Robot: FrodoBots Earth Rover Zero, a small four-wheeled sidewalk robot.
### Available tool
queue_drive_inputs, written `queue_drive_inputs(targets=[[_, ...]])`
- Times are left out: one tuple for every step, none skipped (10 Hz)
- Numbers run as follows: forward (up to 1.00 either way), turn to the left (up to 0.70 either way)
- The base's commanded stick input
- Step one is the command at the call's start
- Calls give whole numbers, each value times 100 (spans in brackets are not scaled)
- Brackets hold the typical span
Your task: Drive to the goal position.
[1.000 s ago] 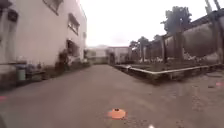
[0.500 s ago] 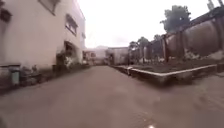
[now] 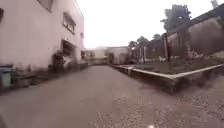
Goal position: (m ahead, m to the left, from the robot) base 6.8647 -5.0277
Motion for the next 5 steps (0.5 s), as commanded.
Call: queue_drive_inputs(targets=[[70, 34], [70, 25], [70, 18], [70, 15], [70, 17]])
